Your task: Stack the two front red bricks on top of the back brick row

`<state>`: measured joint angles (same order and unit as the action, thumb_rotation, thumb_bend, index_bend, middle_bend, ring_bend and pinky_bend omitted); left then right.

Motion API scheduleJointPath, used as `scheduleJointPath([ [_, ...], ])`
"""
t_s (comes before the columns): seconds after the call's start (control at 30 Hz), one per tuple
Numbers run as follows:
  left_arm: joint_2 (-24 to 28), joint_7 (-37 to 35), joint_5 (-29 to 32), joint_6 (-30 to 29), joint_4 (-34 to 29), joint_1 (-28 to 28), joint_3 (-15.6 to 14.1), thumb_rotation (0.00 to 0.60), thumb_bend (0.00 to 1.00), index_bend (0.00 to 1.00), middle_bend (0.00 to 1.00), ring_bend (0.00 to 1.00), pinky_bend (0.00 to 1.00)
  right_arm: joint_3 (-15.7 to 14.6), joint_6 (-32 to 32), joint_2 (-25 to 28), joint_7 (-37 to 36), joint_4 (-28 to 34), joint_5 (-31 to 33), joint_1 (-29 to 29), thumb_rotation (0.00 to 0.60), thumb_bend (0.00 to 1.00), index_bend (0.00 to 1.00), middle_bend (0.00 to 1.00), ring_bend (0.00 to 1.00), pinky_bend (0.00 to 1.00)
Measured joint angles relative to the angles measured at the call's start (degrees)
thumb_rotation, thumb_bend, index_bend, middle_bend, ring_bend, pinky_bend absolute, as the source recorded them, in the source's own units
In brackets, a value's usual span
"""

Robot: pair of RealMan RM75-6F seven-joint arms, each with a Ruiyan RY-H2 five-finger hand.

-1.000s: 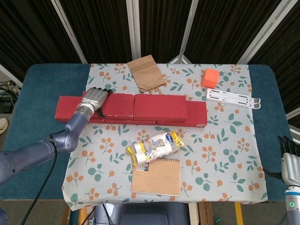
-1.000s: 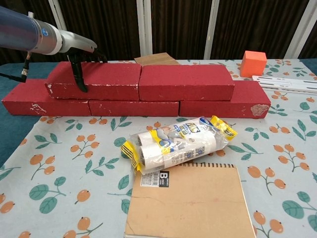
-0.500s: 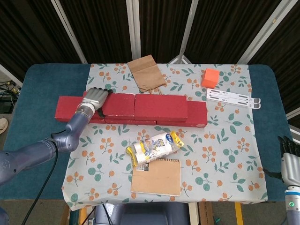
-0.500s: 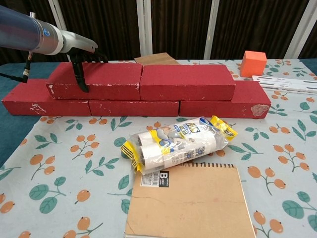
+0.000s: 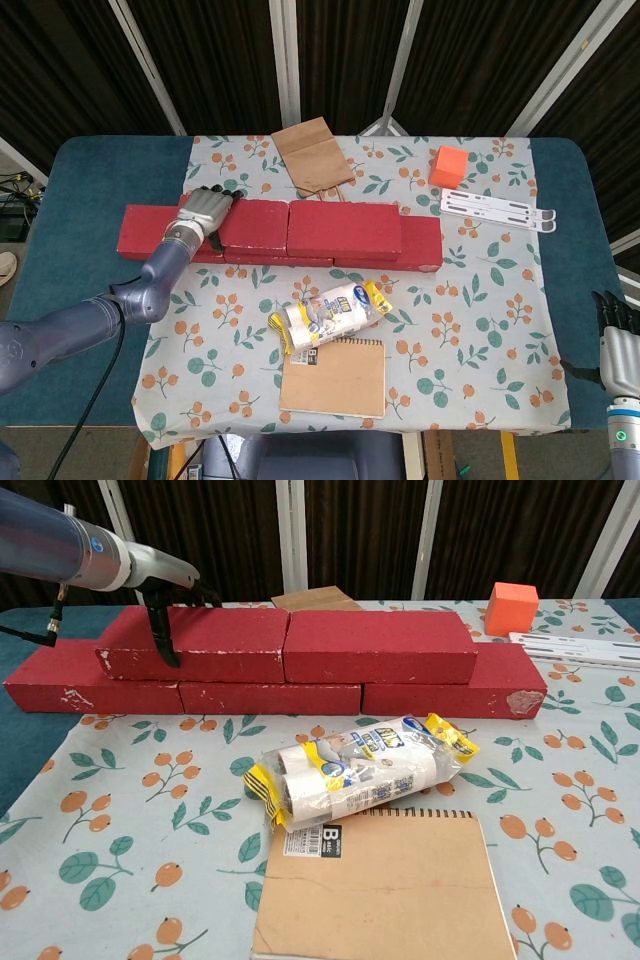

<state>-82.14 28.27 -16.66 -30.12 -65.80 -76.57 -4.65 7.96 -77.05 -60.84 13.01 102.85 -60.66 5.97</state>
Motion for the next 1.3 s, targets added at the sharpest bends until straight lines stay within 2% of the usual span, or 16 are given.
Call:
scheduleJointPath([
  [0.23, 0.0, 1.1, 2.0, 0.1, -0.4, -1.0, -1.0, 0.6, 0.0, 0.02, 0.01, 0.0, 0.13, 0.1, -0.3, 0.0, -0.2, 0.0, 0.1, -0.1, 0.6, 0.07, 0.0, 0.03, 0.0, 0.0],
  [0.63, 2.0, 3.4, 7.5, -0.8, -3.8, -3.9, -3.4, 0.6, 0.0, 0.0, 0.0, 0.0, 0.06, 0.0, -0.2, 0.3, -0.6, 0.3, 0.4, -0.2, 0.6, 0.07, 0.0, 0.03, 0.0, 0.0],
  [0.77, 4.5, 3.2, 7.8, -2.9, -6.7, -4.5, -2.9, 0.6, 0.0, 0.0, 0.0, 0.0, 0.04, 0.0, -0.2, 0.3, -0.7, 0.3, 0.4, -0.2, 0.6, 0.07, 0.0, 0.03, 0.0, 0.0],
  [0.87, 7.2, 2.0, 6.1, -5.9, -9.7, -4.2, -1.4, 0.6, 0.0, 0.0, 0.0, 0.0, 0.04, 0.0, -0.1, 0.4, -0.9, 0.3, 0.2, -0.2, 0.6, 0.07, 0.0, 0.03, 0.0, 0.0],
  [1.0, 9.9, -2.7, -0.5, -12.4, -13.6, -1.8, 1.9, 0.6, 0.0, 0.0, 0.0, 0.0, 0.12, -0.1, 0.0, 0.4, -1.7, 0.2, -0.7, -0.2, 0.6, 0.07, 0.0, 0.03, 0.0, 0.0],
  [1.13, 12.2, -10.2, -13.5, -22.6, -18.7, 3.9, 3.8, 0.6, 0.0, 0.06, 0.0, 0.0, 0.15, -0.3, 0.2, 0.6, -3.5, -0.2, -2.4, -0.1, 0.6, 0.07, 0.0, 0.03, 0.0, 0.0],
  [1.2, 13.9, -13.5, -19.8, -27.2, -22.1, 7.7, 3.6, 0.6, 0.0, 0.08, 0.0, 0.0, 0.15, -0.4, 0.2, 0.6, -4.4, -0.7, -3.9, -0.1, 0.6, 0.07, 0.0, 0.03, 0.0, 0.0],
  [1.3, 17.4, -17.4, -30.2, -35.3, -28.7, 16.1, 0.9, 0.6, 0.0, 0.1, 0.01, 0.0, 0.15, -0.7, -0.5, 0.3, -6.3, -2.5, -7.8, -0.1, 0.6, 0.07, 0.0, 0.02, 0.0, 0.0],
])
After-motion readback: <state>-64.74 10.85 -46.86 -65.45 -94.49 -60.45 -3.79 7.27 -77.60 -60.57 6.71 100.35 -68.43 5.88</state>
